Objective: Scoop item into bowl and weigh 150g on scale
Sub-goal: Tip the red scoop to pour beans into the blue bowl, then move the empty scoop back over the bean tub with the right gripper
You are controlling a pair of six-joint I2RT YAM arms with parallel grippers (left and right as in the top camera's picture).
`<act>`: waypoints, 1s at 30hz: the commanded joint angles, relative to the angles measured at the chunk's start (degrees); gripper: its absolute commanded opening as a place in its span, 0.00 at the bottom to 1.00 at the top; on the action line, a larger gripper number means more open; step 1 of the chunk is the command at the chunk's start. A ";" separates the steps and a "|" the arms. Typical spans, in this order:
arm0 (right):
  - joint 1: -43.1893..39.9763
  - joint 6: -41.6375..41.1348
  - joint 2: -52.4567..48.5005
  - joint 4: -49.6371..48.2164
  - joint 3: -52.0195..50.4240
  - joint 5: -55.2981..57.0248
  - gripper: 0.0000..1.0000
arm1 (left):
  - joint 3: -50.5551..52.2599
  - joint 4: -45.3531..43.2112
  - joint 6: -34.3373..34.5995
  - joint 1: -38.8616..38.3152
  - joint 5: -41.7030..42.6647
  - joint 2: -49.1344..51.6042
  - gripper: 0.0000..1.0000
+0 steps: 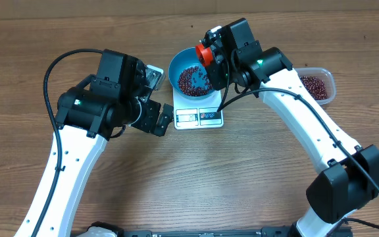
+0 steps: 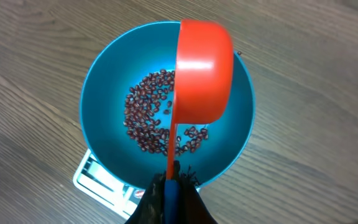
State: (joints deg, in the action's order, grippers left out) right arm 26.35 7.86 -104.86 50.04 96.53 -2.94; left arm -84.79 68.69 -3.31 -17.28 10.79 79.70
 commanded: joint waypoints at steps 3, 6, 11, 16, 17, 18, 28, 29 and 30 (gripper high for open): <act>1.49 6.01 -0.24 -0.48 2.36 2.69 0.04 | -1.09 -0.13 0.70 -0.37 -1.01 -0.31 1.00; 3.34 6.19 -0.24 -0.17 2.45 6.51 0.04 | -1.09 -0.33 0.72 -0.37 -2.01 -0.31 0.99; 7.37 7.43 -0.11 -0.17 2.58 15.47 0.04 | -1.09 -0.31 0.72 -0.37 -2.01 -0.31 1.00; 8.31 7.41 0.17 0.04 2.58 18.53 0.04 | -1.09 -0.31 0.72 -0.37 -2.01 -0.31 1.00; 8.31 7.39 0.33 0.13 2.58 18.53 0.04 | -1.09 -0.28 0.72 -0.37 -2.01 -0.31 1.00; 8.31 7.32 0.39 0.20 2.58 18.51 0.04 | -1.09 -0.31 0.72 -0.37 -2.01 -0.31 0.99; 6.08 5.38 3.21 1.09 2.58 12.66 0.04 | -1.09 -1.20 0.76 -0.37 -1.97 -0.31 0.99; 5.49 5.05 3.39 1.27 2.58 11.37 0.04 | -1.09 -1.46 0.79 -0.37 -1.77 -0.31 1.00; 3.80 3.48 3.96 1.33 2.58 8.63 0.04 | -1.09 -1.44 0.76 -0.39 -1.55 -0.31 0.99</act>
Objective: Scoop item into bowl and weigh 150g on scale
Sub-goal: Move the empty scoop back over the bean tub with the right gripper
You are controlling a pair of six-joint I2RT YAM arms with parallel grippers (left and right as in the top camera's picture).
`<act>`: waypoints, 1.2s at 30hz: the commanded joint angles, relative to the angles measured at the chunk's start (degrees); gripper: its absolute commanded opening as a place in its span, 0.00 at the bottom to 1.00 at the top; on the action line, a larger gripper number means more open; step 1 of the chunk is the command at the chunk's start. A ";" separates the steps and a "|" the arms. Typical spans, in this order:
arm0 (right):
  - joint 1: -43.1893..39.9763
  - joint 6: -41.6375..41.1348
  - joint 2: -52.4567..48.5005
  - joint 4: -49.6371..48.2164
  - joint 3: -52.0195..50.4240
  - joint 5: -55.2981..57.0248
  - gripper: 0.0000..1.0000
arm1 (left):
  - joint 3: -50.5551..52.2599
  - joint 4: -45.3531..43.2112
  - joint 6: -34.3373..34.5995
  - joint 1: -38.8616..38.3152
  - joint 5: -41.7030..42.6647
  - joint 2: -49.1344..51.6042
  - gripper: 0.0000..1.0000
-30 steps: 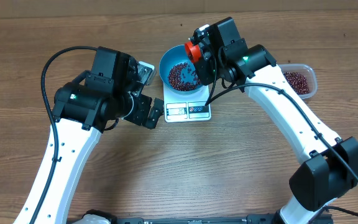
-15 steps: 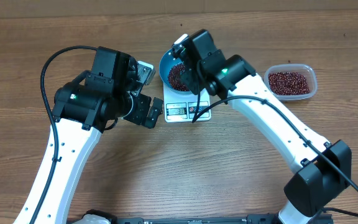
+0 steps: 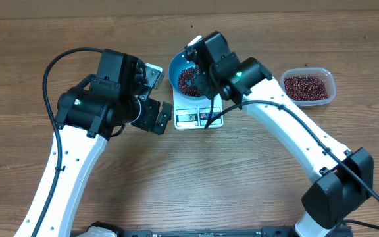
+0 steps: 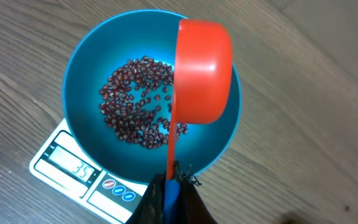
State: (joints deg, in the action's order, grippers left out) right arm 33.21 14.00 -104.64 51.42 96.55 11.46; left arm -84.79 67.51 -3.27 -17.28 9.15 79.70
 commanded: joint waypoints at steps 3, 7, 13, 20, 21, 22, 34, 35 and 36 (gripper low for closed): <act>-5.70 -3.72 4.66 0.11 2.58 -10.49 0.04 | -1.09 -0.76 0.63 -0.37 -0.04 -0.31 1.00; -9.11 -5.20 6.82 0.26 2.58 -16.20 0.04 | -1.09 -1.16 0.66 -0.39 -0.11 -0.31 0.99; -13.31 -6.56 9.81 0.81 2.58 -19.61 0.04 | -1.09 -1.33 -5.49 -0.52 5.38 -0.31 1.00; -21.29 -6.73 12.48 4.48 2.58 -23.76 0.04 | -1.09 -2.40 -5.70 -0.81 5.55 -0.31 1.00; -22.27 -6.73 12.68 4.92 2.58 -24.52 0.04 | -1.09 -2.67 -5.68 -0.81 5.55 -0.31 0.99; -23.67 -6.75 12.87 5.55 2.58 -25.46 0.04 | -1.09 -3.02 -5.62 -0.81 5.62 -0.31 0.99; -34.29 -6.71 13.05 11.41 2.58 -26.75 0.04 | -1.09 -3.80 -5.51 -0.81 5.68 -0.31 1.00; -35.17 -6.69 13.05 11.80 2.58 -26.73 0.04 | -1.09 -3.80 -5.51 -0.81 5.70 -0.31 0.99; -36.04 -6.67 13.05 12.13 2.58 -26.60 0.04 | -1.09 -3.80 -5.51 -0.81 5.68 -0.31 1.00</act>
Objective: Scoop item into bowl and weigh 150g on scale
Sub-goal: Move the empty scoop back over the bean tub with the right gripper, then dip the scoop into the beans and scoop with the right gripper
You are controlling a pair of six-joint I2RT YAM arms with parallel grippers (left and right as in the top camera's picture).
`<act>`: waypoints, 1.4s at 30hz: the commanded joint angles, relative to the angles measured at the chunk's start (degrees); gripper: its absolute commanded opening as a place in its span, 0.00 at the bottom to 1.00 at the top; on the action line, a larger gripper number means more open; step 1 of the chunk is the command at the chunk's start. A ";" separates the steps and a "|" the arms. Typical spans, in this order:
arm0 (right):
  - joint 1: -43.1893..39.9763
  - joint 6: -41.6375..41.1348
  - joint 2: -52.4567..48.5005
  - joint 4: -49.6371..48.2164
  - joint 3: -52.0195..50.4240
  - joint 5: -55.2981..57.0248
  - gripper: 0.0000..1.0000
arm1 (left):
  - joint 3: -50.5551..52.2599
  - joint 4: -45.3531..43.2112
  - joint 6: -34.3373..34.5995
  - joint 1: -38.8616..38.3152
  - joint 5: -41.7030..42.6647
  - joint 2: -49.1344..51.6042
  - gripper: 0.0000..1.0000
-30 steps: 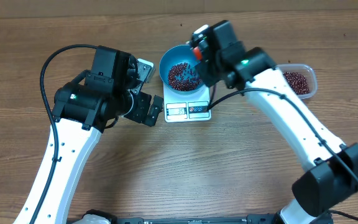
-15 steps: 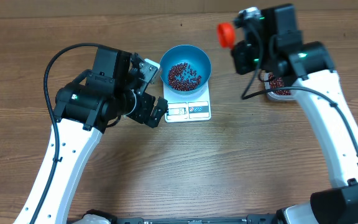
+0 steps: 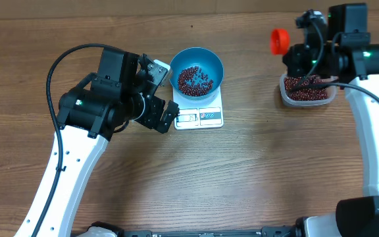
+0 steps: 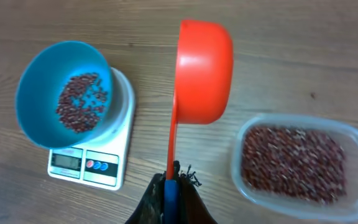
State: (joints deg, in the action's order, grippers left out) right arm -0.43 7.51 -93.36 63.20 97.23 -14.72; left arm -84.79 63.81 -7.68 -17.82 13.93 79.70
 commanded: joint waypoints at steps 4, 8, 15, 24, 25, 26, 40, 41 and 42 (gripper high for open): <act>-7.15 3.10 1.75 2.21 1.84 -0.17 0.04 | -1.09 -0.11 -1.09 -0.24 0.90 -0.31 0.99; -10.29 5.01 1.29 3.65 1.33 3.54 0.04 | -1.09 -0.11 -1.09 -0.24 0.90 -0.31 1.00; -12.31 8.48 -3.50 5.88 1.33 7.21 0.04 | -1.09 -0.11 -1.09 -0.24 0.90 -0.31 1.00; -12.31 8.63 -10.49 9.88 1.33 14.14 0.04 | -1.09 -0.11 -1.09 -0.24 0.90 -0.31 1.00; -12.31 8.61 -10.97 10.05 1.33 14.84 0.04 | -1.09 -0.11 -1.11 -0.24 0.90 -0.31 0.99; -12.31 8.61 -11.30 10.05 1.33 15.43 0.04 | -1.09 -0.11 -1.09 -0.24 0.90 -0.31 1.00; -12.41 8.48 -18.58 8.04 0.48 14.40 0.04 | -1.09 -0.11 -1.09 -0.24 0.90 -0.31 0.99; -12.41 8.46 -18.84 8.02 0.48 13.00 0.04 | -1.09 -0.11 -1.09 -0.24 0.90 -0.31 1.00; -12.41 8.44 -19.28 8.00 0.48 11.91 0.04 | -1.09 -0.11 -1.09 -0.24 0.92 -0.31 1.00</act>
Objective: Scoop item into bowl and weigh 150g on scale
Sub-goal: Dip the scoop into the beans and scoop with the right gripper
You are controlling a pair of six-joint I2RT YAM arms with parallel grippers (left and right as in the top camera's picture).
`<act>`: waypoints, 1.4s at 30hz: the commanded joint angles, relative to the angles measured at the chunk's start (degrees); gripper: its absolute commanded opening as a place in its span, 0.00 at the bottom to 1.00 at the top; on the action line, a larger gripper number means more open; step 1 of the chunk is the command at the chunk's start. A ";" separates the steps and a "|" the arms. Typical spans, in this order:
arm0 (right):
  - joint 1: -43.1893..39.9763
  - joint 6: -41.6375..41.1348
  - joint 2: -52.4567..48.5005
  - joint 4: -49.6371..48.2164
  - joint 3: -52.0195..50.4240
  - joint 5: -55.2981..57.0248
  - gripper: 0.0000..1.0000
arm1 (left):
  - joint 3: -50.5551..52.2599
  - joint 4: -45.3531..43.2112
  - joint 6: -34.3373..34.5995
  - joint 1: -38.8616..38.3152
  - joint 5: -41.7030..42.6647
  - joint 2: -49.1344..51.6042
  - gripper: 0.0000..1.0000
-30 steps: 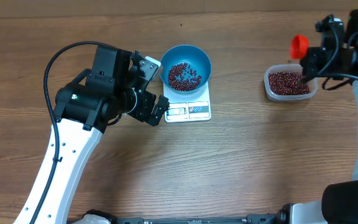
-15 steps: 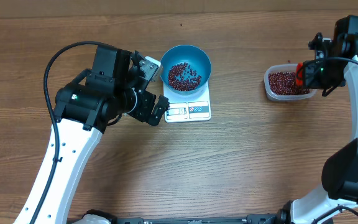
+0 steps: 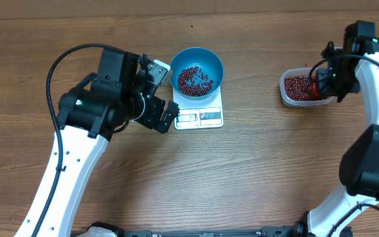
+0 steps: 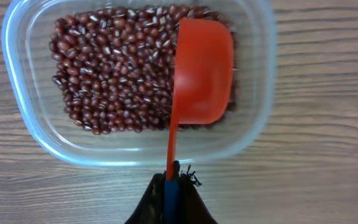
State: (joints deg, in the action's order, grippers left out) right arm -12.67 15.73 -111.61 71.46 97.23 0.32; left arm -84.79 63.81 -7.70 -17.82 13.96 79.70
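Note:
A blue bowl (image 3: 201, 70) holding some red beans (image 3: 195, 79) sits on a small white scale (image 3: 199, 116) at the table's middle back. At the far right stands a clear plastic tub (image 4: 23, 118) full of red beans (image 4: 114, 74). My right gripper (image 4: 173, 180) is shut on the handle of an orange scoop (image 4: 202, 68), whose cup lies down in the tub over the beans' right side. In the overhead view the right gripper (image 3: 326, 80) hangs over the tub (image 3: 293, 99). My left gripper (image 3: 158, 113) hovers just left of the scale; its jaws are not clear.
The wooden table (image 3: 242, 171) spreads wide in front of the scale and tub. My left arm's black body (image 3: 104, 99) sits close beside the scale's left edge. The back edge of the table runs just behind the bowl.
My right gripper has gone from above and left of the tub, scoop raised over bare wood, to directly over the tub with the scoop's cup down among the beans. The left arm has not moved.
The scoop was first held tipped over the blue bowl on the scale, and again a second later with beans lying in the bowl. Then it was carried right, between scale and tub. Now it rests in the tub of beans.

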 commanded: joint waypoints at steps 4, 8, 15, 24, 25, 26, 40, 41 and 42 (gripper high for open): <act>-0.17 0.17 -2.23 -0.07 0.48 -5.16 0.04 | -1.09 -0.11 -1.07 -0.24 0.87 -0.31 0.99; -0.17 0.22 -3.32 0.66 0.48 -10.36 0.04 | -1.09 -0.11 -1.07 -0.24 0.87 -0.31 1.00; -0.28 0.24 -3.58 0.87 -0.04 -15.52 0.04 | -1.09 -0.11 -1.07 -0.24 0.90 -0.31 1.00; -3.54 0.68 -3.61 0.44 -3.39 -24.48 0.04 | -1.09 -0.11 -1.07 -0.24 0.87 -0.31 0.99; -4.44 0.68 -3.61 0.44 -3.65 -26.12 0.04 | -1.09 -0.11 -1.07 -0.24 0.87 -0.31 1.00; -5.27 0.68 -3.61 0.39 -3.82 -27.58 0.04 | -1.09 -0.11 -1.07 -0.24 0.87 -0.31 0.99; -18.60 7.39 -3.61 -1.36 -12.50 -49.66 0.04 | -1.09 -0.11 -1.07 -0.24 0.87 -0.31 1.00; -19.21 8.09 -3.61 -1.38 -12.81 -51.01 0.04 | -1.09 -0.11 -1.07 -0.24 0.90 -0.31 0.99; -19.74 8.66 -3.61 -1.25 -12.87 -52.26 0.04 | -1.09 -0.11 -1.07 -0.24 0.90 -0.31 0.99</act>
State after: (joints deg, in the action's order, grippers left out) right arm -31.05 20.88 -114.85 69.91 85.47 -44.34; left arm -84.79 63.81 -7.70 -17.82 13.96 79.70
